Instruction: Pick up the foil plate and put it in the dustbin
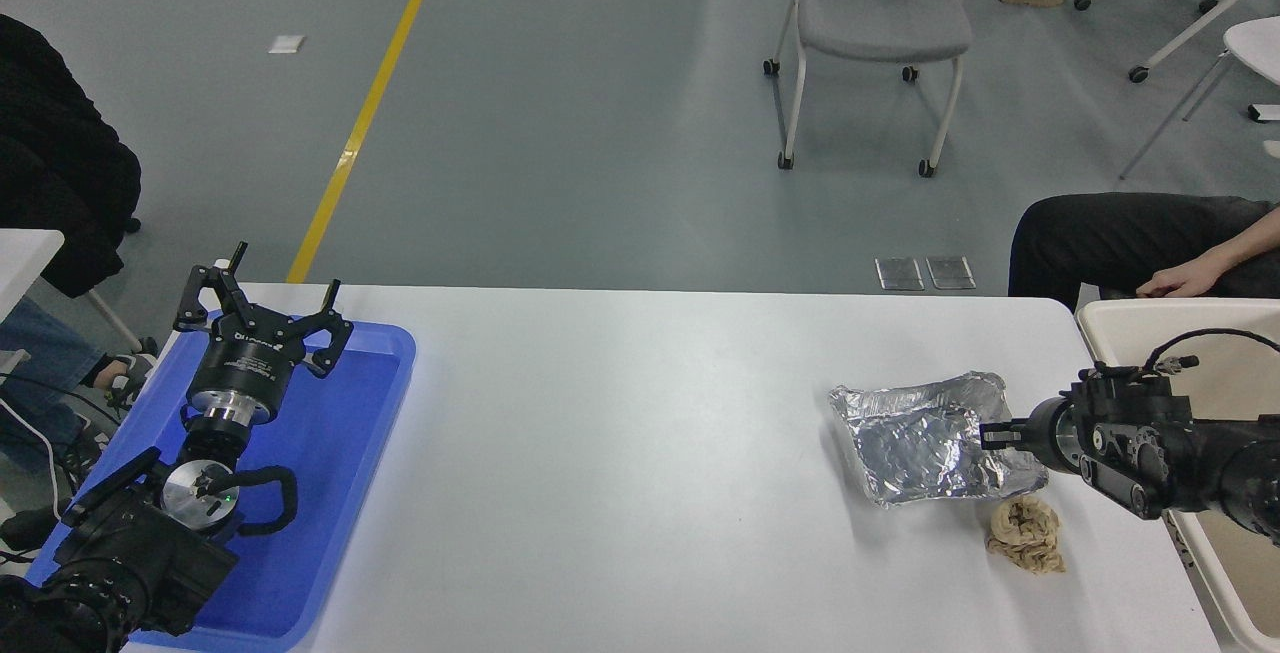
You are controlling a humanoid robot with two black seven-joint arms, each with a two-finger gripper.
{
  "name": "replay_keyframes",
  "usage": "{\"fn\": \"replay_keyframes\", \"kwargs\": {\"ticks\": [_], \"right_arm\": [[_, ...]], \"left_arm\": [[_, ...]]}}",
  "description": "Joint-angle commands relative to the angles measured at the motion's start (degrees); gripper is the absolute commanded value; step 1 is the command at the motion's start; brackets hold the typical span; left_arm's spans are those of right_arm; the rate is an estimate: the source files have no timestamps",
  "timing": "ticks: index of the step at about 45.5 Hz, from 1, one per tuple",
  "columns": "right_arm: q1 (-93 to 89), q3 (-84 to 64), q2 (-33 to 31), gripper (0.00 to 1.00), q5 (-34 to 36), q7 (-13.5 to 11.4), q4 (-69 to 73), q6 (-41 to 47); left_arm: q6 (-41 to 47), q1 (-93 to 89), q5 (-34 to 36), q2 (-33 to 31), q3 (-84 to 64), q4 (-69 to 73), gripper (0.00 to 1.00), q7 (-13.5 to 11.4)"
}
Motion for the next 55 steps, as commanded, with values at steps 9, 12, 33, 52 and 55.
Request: {"fn": "replay_keyframes", "kwargs": {"ticks": [9,12,33,52,55], "right_arm": [[6.99,-0.79,-2.11,0.00,-1.04,0.86,9.68,0.47],[10.32,-0.97,-4.65,0.00,-1.56,0.68,13.19,0.55],[54.70,-24.69,-17.67,0.00,-2.36,0.68,43.51,8.37],[79.94,-30.94,-17.23,0.00,-2.62,0.60,50.64,22.79],[81.08,-31.20,-17.14,0.00,-2.62,0.60,50.64,23.75]], "left_arm": [[0.00,-0.09,0.00,-0.08,0.01,-0.11,1.00,0.00],[0.00,-0.09,0.00,-0.17,0.01,-0.11,1.00,0.09],[0.00,-0.09,0.00,-0.17,0.01,-0.11,1.00,0.09],[0.00,0.00,0.00,0.09,-0.07,-0.11,1.00,0.09],[0.00,0.00,0.00,0.09,-0.07,-0.11,1.00,0.09]]}}
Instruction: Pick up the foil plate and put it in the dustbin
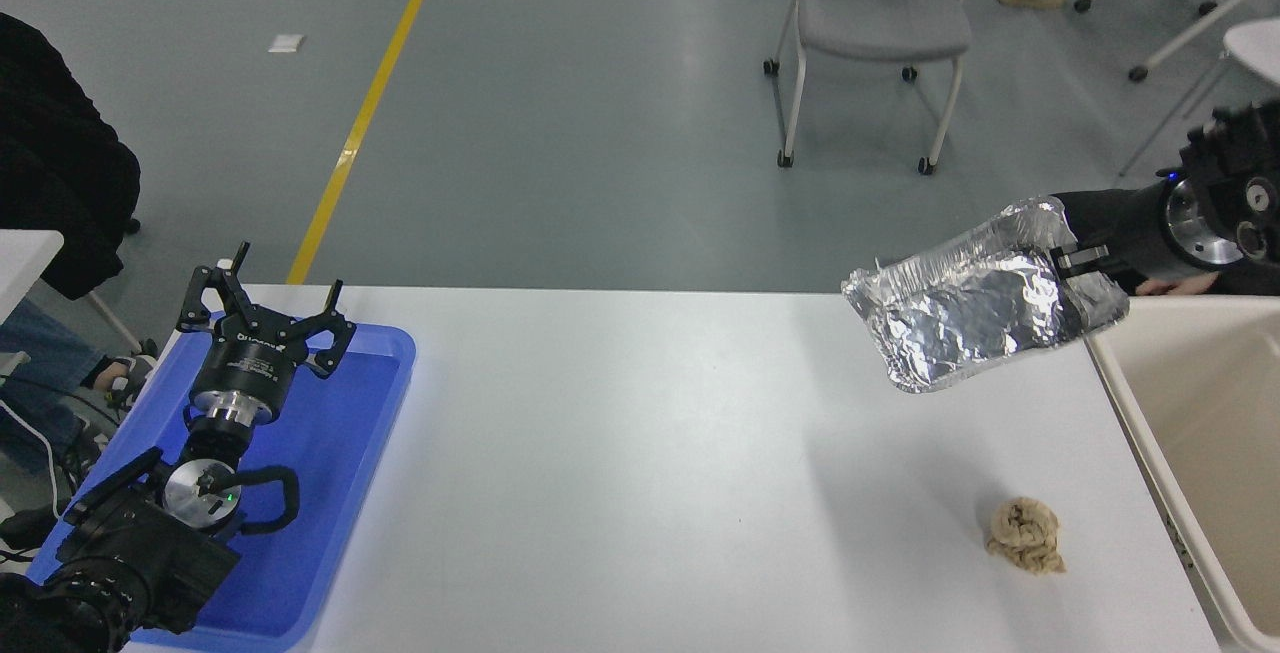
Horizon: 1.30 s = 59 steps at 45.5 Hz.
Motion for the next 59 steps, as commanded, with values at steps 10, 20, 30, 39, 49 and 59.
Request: {"fn": "replay_keyframes", "kwargs": {"ticks": [10,20,30,39,49,59], "right_arm": [[11.97,-2.70,-0.20,0.00,-0.15,-0.31,2.67,9.75],[11.71,-2.79,-0.55,0.00,-0.15,-0.31,2.41,10.19],[9.42,-10.77,-1.43,0.00,-0.32,0.30,-2.33,10.10],[0.56,-14.13,-7.57,0.00,-1.72,0.74,-15.42,9.75],[-15.52,-10.88,-15.75,0.00,-3.31,3.73,-31.24,5.46],[-41.00,3.69,-19.53,0.00,-2.08,3.91,-43.98,-5.18]], "left_arm": [[0.00,0.10,-0.03,0.10,-0.02,-0.02,1.00,0.01],[0.00,0.01,-0.03,0.10,-0.02,-0.02,1.00,0.01],[0.00,0.01,-0.03,0.01,-0.02,-0.02,1.00,-0.08],[0.00,0.01,-0.03,0.01,-0.02,-0.02,1.00,-0.08],[0.00,0.01,-0.03,0.01,-0.02,-0.02,1.00,-0.08],[0.00,-0.08,-0.03,0.01,0.06,-0.02,1.00,-0.08]]}}
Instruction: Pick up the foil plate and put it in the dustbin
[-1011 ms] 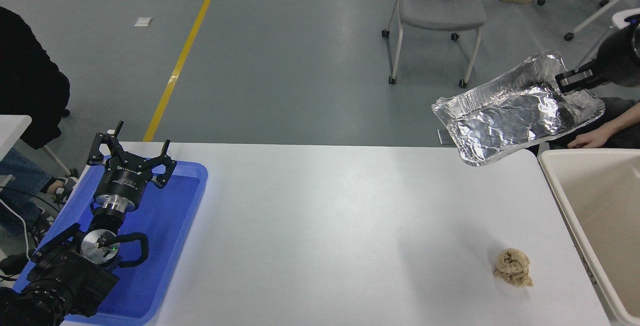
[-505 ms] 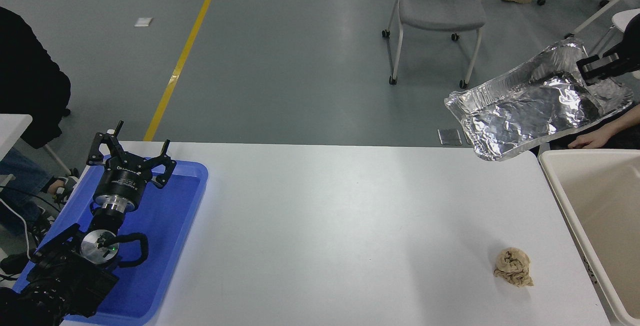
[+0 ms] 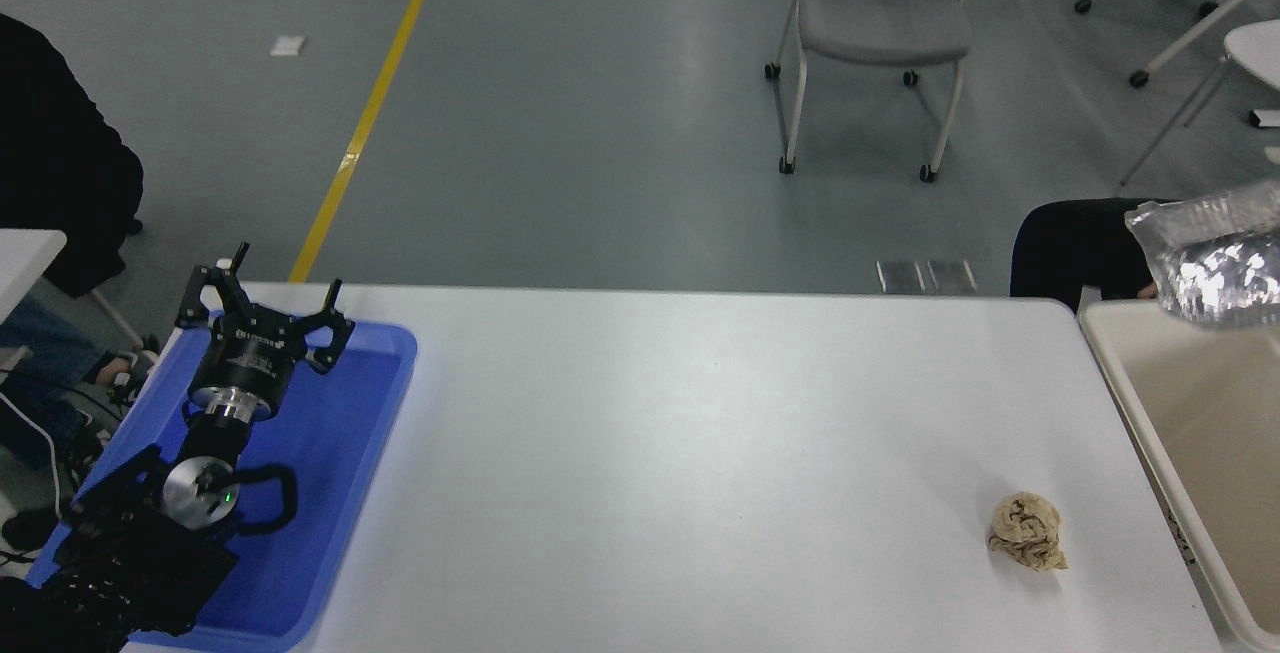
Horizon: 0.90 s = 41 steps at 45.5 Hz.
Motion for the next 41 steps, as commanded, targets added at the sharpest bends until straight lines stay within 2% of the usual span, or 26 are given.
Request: {"fn": "replay_keyframes", "kwargs": {"ticks": [1,9,23,32,41], "right_arm": [[-25.61,13.30,-4.54,0.00,0.37,0.81,-15.24,-9.00],[-41.70,25.52,-1.91,0.00,2.65,0.11,-22.09,-14.19],[-61.75,28.70,9.96,0.00,24.97,-0.59,-36.07,-16.21],[-64.56,30.28,12.95,0.00,29.46,-2.18,-36.16,-19.64],[-65.36,30.98,13.39,0.00,29.81,-2.09,-36.16,-19.73]], "left_arm": [[0.00,0.05,-0.01,-0.02,-0.04,-0.05,1.00,-0.01],[0.00,0.05,-0.01,-0.02,0.05,0.12,1.00,-0.01],[0.00,0.05,-0.01,-0.02,-0.04,0.12,1.00,-0.01],[0.00,0.05,-0.01,-0.02,-0.04,0.12,1.00,-0.10],[0.00,0.05,-0.01,-0.02,0.05,-0.05,1.00,-0.10]]}}
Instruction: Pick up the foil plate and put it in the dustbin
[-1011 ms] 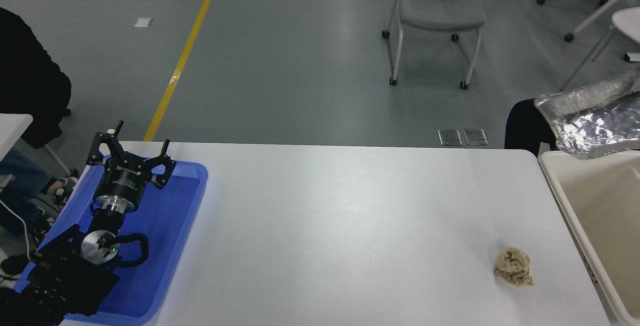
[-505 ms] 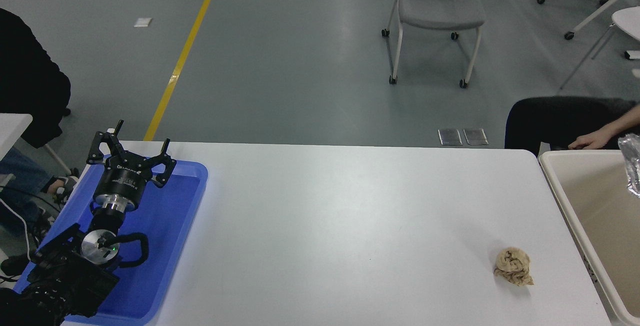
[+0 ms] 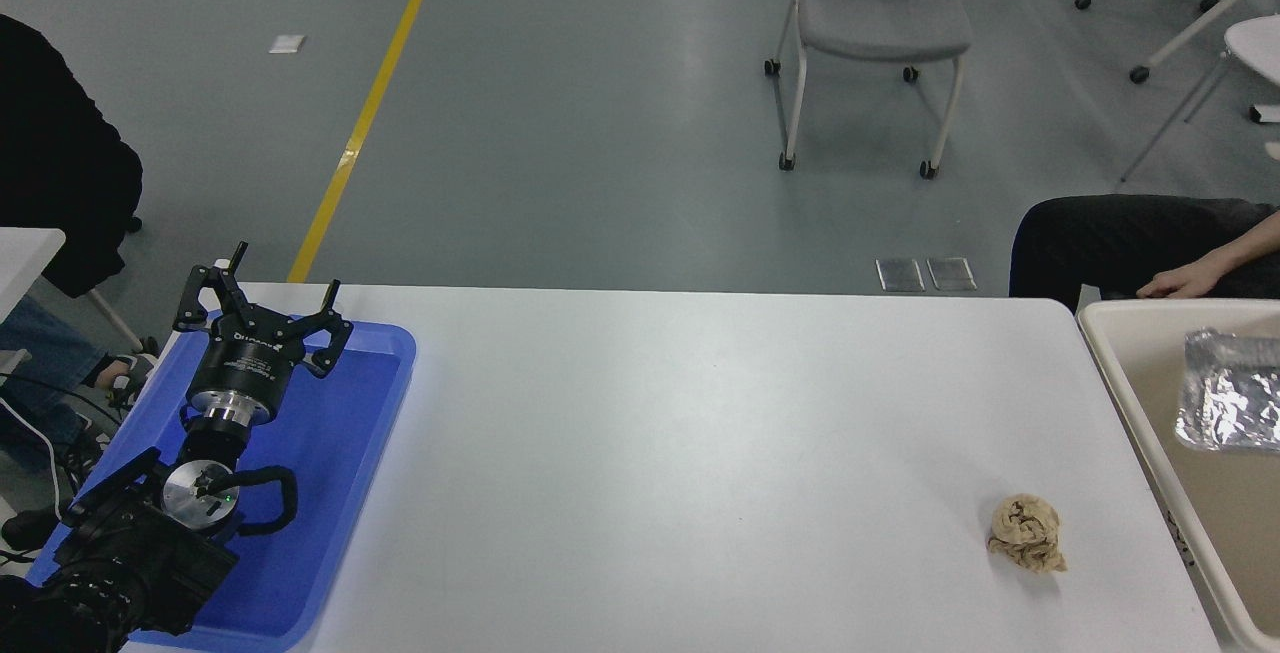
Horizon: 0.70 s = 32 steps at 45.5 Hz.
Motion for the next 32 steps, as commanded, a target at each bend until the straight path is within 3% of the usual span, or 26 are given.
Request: {"fn": "replay_keyframes", "kwargs": {"ticks": [1,4,5,6,7,32], "right_arm": [[-3.68,1.68,2.09,0.00,3.56,-0.47,-1.53,-1.38],[-3.68,1.68,2.09,0.00,3.56,-0.47,-1.53,-1.38],[-3.68,1.60,2.09,0.05,3.64,-0.38,-1.53,-1.30],[-3.59,1.60,1.91,0.41,3.64,-0.21,-1.35,-1.21],[-3.50,1.60,1.91,0.98,3.64,-0.20,-1.44,-1.21],[8.44,-1.12,2.53,1.00,2.33,0.15,0.49,0.81]], "left_arm": [[0.00,0.00,0.00,-0.01,0.04,0.07,1.00,-0.02],[0.00,0.00,0.00,-0.01,0.04,0.07,1.00,-0.02],[0.00,0.00,0.00,-0.01,0.04,0.07,1.00,0.06],[0.00,0.00,0.00,-0.01,0.04,-0.10,1.00,0.06],[0.00,0.00,0.00,-0.01,-0.05,-0.10,1.00,0.06],[0.00,-0.08,0.00,-0.10,0.04,-0.10,1.00,0.06]]}}
